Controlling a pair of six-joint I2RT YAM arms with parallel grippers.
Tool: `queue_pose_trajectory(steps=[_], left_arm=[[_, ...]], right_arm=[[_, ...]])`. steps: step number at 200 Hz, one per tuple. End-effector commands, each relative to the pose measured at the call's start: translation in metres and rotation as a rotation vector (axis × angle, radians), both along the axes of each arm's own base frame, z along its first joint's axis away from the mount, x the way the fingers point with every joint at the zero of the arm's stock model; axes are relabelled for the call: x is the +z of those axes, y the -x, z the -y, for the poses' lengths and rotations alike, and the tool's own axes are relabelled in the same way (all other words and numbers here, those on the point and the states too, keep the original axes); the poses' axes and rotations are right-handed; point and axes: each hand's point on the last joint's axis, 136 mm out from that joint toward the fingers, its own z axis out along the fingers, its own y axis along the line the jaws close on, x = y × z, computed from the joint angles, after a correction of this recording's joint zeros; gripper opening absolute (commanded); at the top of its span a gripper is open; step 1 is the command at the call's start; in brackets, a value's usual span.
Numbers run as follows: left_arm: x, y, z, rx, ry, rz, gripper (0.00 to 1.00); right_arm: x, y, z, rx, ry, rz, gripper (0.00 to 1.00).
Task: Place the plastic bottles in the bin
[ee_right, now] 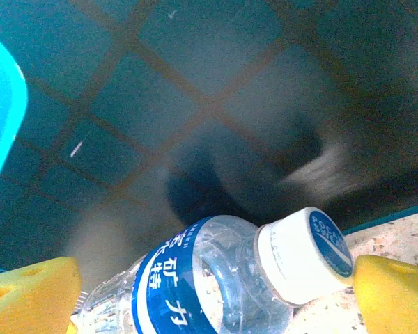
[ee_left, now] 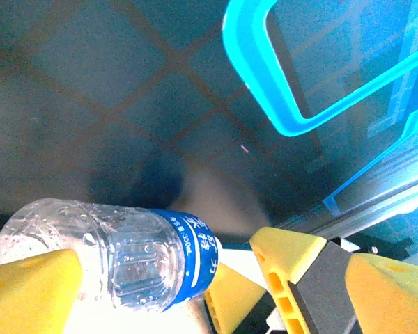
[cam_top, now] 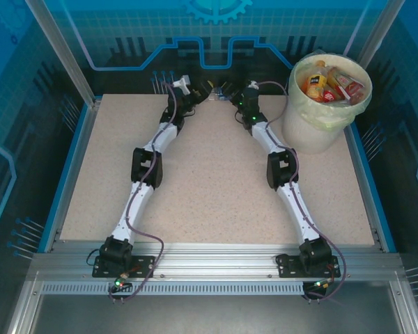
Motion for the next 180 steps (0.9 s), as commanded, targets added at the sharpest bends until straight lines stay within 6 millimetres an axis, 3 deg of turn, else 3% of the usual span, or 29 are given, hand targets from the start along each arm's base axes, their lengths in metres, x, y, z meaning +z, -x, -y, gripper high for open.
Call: queue_pose_trajectory(steps=[1,29,72,116,144,146,151,180], left_arm=[[0.020,0.028,0.035,-0.185,0.018,-0.002,0.92],[0.027,0.050,0.022,-0.155,-0.005,-0.007,0.93],[0.029,0.086,0.017,-0.193,0.057,-0.030,0.92],[0.033,0.132,0.011,-0.203,0.041,-0.042,0.91],[0.037,0.175,0.008,-0.216,0.070,-0.058,0.90],[0.034,0.179,0.009,-0.217,0.071,-0.066,0.90],[0.035,0.188,0.008,-0.216,0.074,-0.070,0.89],[0.025,0.236,0.016,-0.220,0.067,-0.108,0.89]], right_arm=[[0.034,0.020,-0.055,0.175,0.008,0.054,1.00],[0.060,0.033,-0.060,0.174,0.054,0.070,1.00],[0.064,0.065,-0.075,0.228,0.079,0.045,1.00],[0.071,0.111,-0.080,0.251,0.095,0.031,1.00],[0.055,0.144,-0.077,0.255,0.099,-0.052,1.00],[0.049,0.147,-0.077,0.255,0.102,-0.064,1.00],[0.060,0.153,-0.076,0.254,0.098,-0.058,1.00],[0.039,0.186,-0.069,0.236,0.105,-0.152,1.00]])
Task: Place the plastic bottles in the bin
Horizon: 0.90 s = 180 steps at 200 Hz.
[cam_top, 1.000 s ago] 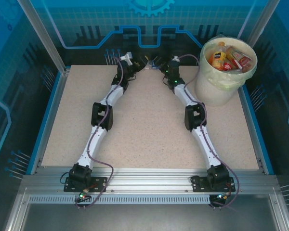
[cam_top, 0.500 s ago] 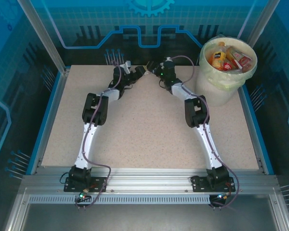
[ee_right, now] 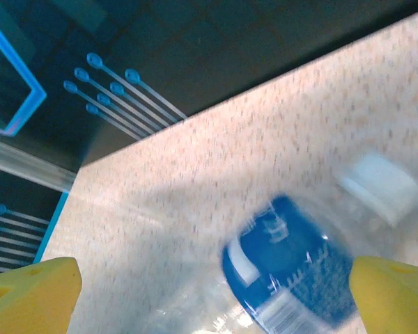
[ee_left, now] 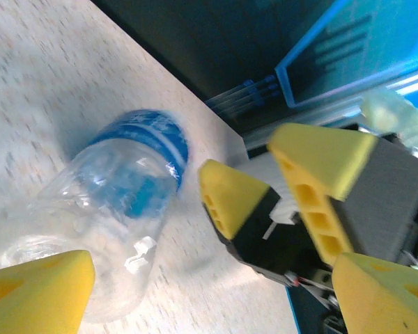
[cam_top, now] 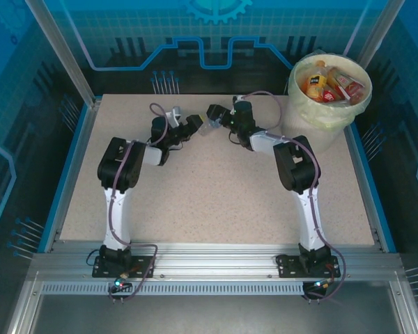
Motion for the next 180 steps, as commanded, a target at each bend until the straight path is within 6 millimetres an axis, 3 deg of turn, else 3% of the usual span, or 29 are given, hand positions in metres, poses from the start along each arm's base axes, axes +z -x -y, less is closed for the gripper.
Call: queue_pose_trajectory(steps=[1,29,61,87,130,150,180], left_arm=[[0.030,0.036,0.020,-0.047,0.028,0.090,0.89],[0.026,0.073,0.040,-0.102,0.050,0.052,0.88],[0.038,0.100,0.029,-0.048,0.020,0.070,0.89],[0.044,0.104,0.014,0.028,-0.064,0.070,0.91],[0.027,0.100,0.002,0.092,-0.155,0.014,0.92],[0.026,0.100,0.001,0.094,-0.171,0.011,0.92],[0.025,0.100,-0.003,0.106,-0.214,0.006,0.93]], right_arm=[[0.012,0.024,-0.005,0.005,-0.026,-0.010,1.00],[-0.005,0.047,0.008,-0.038,-0.032,-0.103,1.00],[-0.025,0.069,0.027,-0.143,0.024,-0.275,1.00],[-0.033,0.074,0.024,-0.121,0.275,-0.326,1.00],[-0.062,0.069,0.011,-0.062,0.544,-0.430,0.99],[-0.077,0.066,0.008,-0.033,0.621,-0.465,0.86],[-0.089,0.071,0.007,0.017,0.684,-0.531,0.79]])
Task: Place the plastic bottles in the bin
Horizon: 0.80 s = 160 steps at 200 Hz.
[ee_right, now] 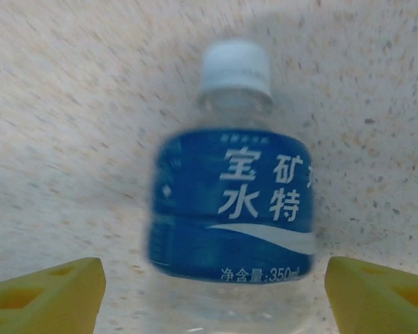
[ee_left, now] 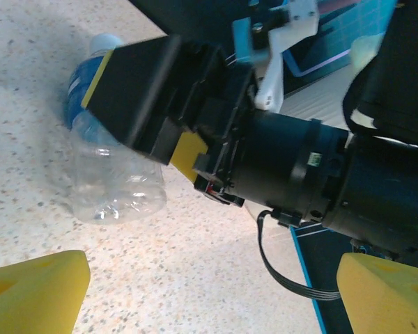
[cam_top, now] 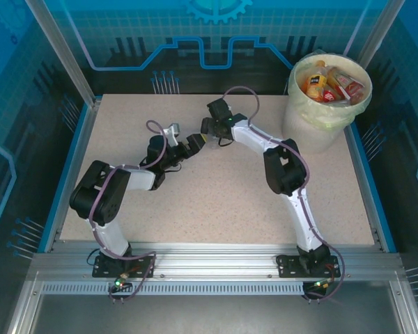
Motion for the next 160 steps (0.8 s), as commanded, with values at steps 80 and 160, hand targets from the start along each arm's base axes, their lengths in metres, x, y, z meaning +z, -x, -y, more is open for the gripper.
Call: queue_pose_trajectory(steps=[80,160], left_arm=[[0.008,0.007,-0.024,0.105,-0.132,-0.040,0.97],[0.047,0.020,-0.044,0.166,-0.239,0.002,0.99]], right_arm=[[0.075,0.047,0.018,0.198,0.090,0.066,0.41],[0.311,0.094,0.126,0.334,0.165,0.465,0.40]])
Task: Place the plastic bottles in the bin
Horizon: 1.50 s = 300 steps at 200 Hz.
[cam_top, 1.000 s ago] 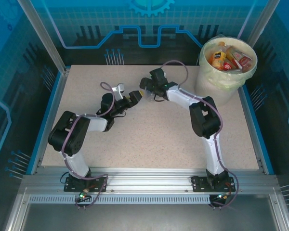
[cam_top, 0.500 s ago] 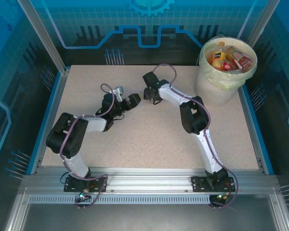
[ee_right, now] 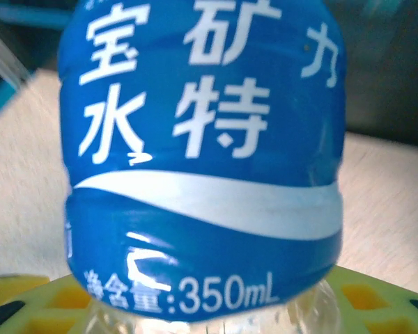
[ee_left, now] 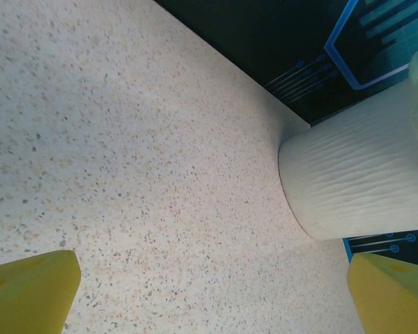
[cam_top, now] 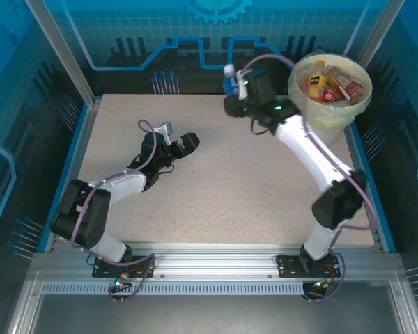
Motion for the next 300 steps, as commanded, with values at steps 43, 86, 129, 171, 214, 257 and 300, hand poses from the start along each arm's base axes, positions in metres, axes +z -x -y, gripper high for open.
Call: queue_pose_trajectory(steps=[43,86,129,171,214,257,300], left_arm=[[0.036,0.011,-0.018,0.039,-0.121,0.083,0.99],[0.044,0.014,-0.019,0.032,-0.145,0.096,0.99],[0.048,0.018,-0.037,0.100,-0.216,0.107,0.99],[0.049,0.025,-0.063,0.166,-0.293,0.105,0.99],[0.055,0.037,-0.121,0.335,-0.472,0.079,0.99],[0.046,0.060,-0.182,0.578,-0.632,0.028,0.99],[0.030,0.084,-0.232,0.831,-0.760,-0.052,0.99]], right_arm=[[0.058,0.003,0.142,-0.079,0.057,0.055,0.40],[0.051,-0.001,0.225,-0.239,0.027,0.010,0.42],[0.030,-0.016,0.277,-0.301,-0.023,-0.042,0.49],[0.019,-0.024,0.288,-0.343,-0.025,-0.118,0.74],[0.056,0.002,0.293,-0.444,-0.057,0.000,0.92],[0.061,0.041,0.276,-0.475,-0.150,0.117,1.00],[0.022,0.072,0.246,-0.435,-0.202,0.196,1.00]])
